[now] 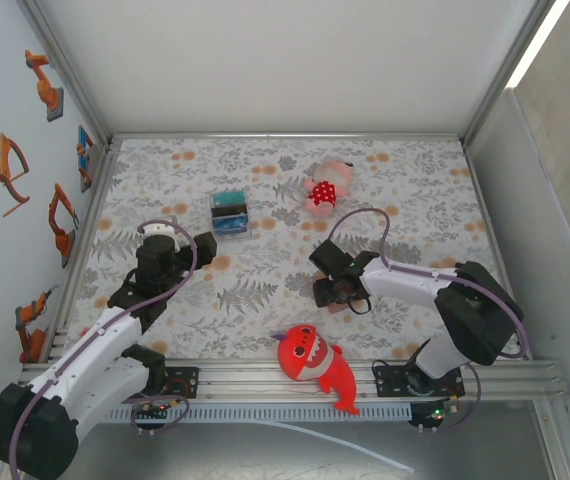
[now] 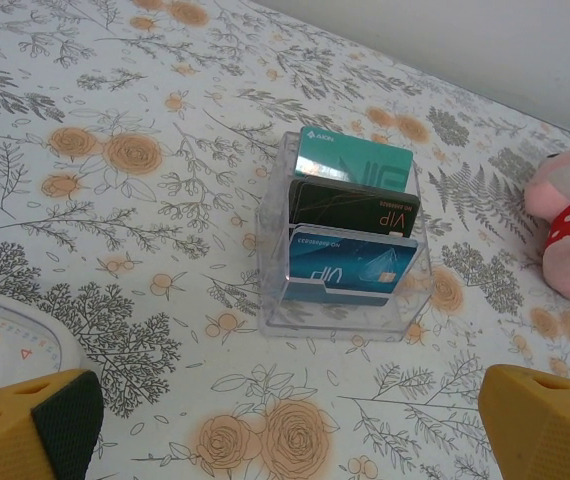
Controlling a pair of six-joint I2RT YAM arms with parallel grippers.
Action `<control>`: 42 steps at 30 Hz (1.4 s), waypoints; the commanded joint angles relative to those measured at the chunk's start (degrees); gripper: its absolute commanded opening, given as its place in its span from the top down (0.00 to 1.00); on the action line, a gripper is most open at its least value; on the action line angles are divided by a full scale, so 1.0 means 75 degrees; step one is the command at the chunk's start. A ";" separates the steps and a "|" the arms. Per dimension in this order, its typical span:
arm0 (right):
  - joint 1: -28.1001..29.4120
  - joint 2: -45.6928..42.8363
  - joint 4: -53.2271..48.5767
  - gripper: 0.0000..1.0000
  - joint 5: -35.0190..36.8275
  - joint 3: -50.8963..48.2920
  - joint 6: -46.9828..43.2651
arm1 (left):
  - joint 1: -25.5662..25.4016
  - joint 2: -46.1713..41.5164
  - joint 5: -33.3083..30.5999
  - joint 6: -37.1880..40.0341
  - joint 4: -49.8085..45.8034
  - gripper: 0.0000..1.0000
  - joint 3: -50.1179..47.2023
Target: Take the credit cards out of the card holder
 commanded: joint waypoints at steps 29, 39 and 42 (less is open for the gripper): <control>0.0226 -0.1345 0.5784 0.38 -0.0526 -0.0665 -0.1687 | -0.0207 0.1112 0.2738 -0.0889 -0.0220 0.03 0.2440; 0.0409 -0.0900 0.6634 0.39 -0.0442 -0.0334 -0.1867 | -0.0934 0.1791 0.4311 -0.0564 0.0363 0.03 0.2741; 0.0449 -0.0823 0.6931 0.39 -0.0442 -0.0310 -0.1865 | -0.1191 0.2084 0.4638 -0.0350 0.0320 0.03 0.2960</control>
